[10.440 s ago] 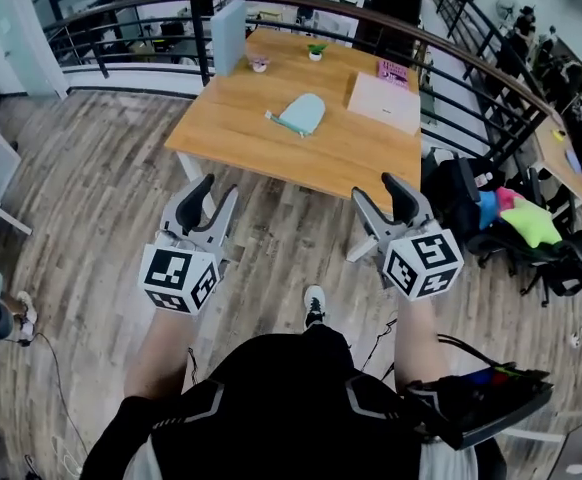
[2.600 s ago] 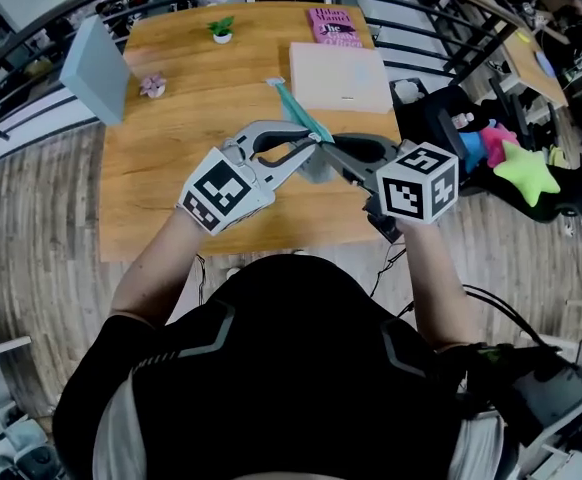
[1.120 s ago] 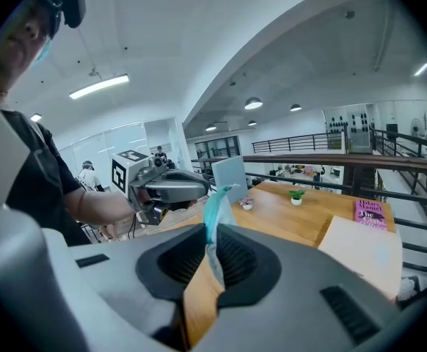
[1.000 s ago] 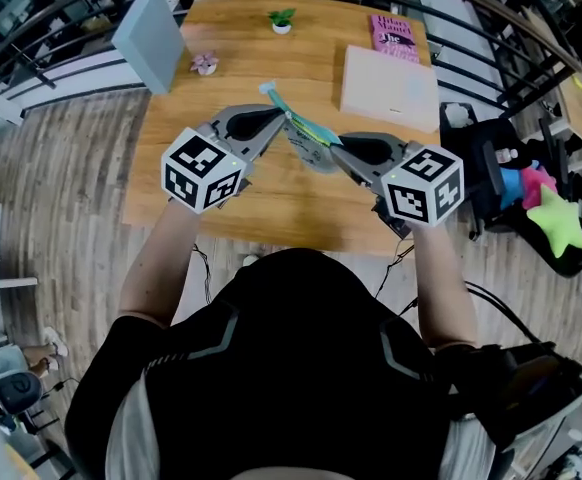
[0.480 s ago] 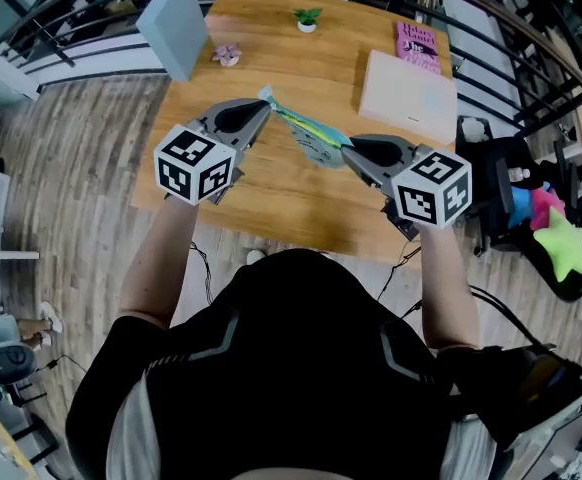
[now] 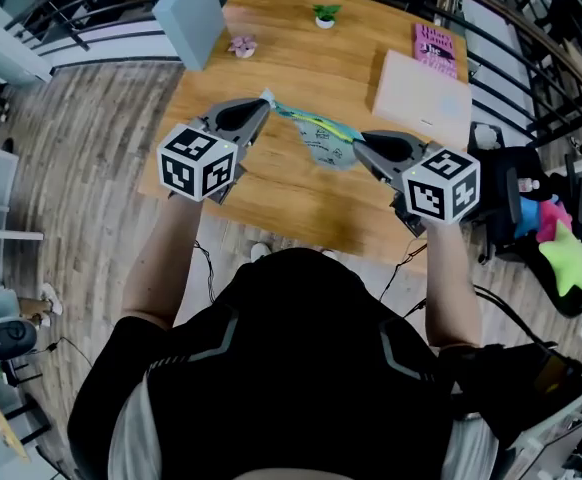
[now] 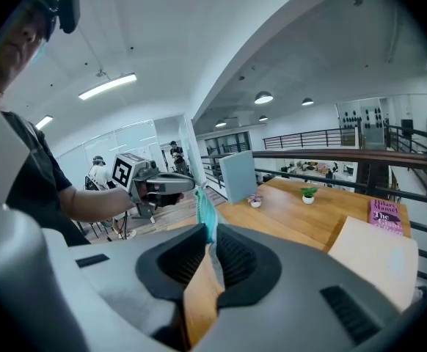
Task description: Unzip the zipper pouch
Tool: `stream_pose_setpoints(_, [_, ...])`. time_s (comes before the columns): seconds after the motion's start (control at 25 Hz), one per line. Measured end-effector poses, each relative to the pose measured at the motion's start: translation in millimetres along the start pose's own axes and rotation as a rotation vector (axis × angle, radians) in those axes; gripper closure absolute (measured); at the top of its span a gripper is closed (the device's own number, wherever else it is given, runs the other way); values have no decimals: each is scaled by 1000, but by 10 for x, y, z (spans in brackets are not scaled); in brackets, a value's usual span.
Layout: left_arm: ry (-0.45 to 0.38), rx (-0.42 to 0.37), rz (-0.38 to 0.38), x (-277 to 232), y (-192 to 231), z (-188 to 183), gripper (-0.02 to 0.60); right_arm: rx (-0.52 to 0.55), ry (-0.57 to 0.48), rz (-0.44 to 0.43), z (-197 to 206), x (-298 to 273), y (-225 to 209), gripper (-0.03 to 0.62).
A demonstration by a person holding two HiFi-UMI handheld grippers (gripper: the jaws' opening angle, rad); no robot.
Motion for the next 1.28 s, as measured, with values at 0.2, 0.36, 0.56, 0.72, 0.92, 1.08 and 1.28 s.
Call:
stream_pose_setpoints(0.2, [20,3,12,-91,-154,72,551,7,9,34,58,100,-192,537])
stream_pose_setpoints(0.36, [28,22,20,-230,-306,126,550,14,51,67,207,178,-400,539])
stream_pose_setpoints(0.56, [58,24,0,-492,-441,266,551,30,95,64,461,206,-696,537])
stream_pose_setpoints(0.72, [99,79,-2,-765,-535,424,549,53,123,70,664,227,-986,537])
stream_pose_setpoints(0.92, [164,80,-23,-1039,-688,696,549,47,152,45,986,231,-1280,537])
stream_pose_setpoints(1.08, [170,62,-74,-1302,-697,849,549,72,145,46,1143,155,-1548,537])
stream_pose_setpoints(1.28, [149,35,-110,-1550,-681,852,549,126,113,65,1224,64,-1852,537])
Point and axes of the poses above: the fingertips, and each gripper's own axes: x backward along the fingers, y to its left, z out of its underside, the point moved 3 cm from there along x, backward along the fingers, and after that the axes turned 8 degrees about -z, right-handed, at the moved point
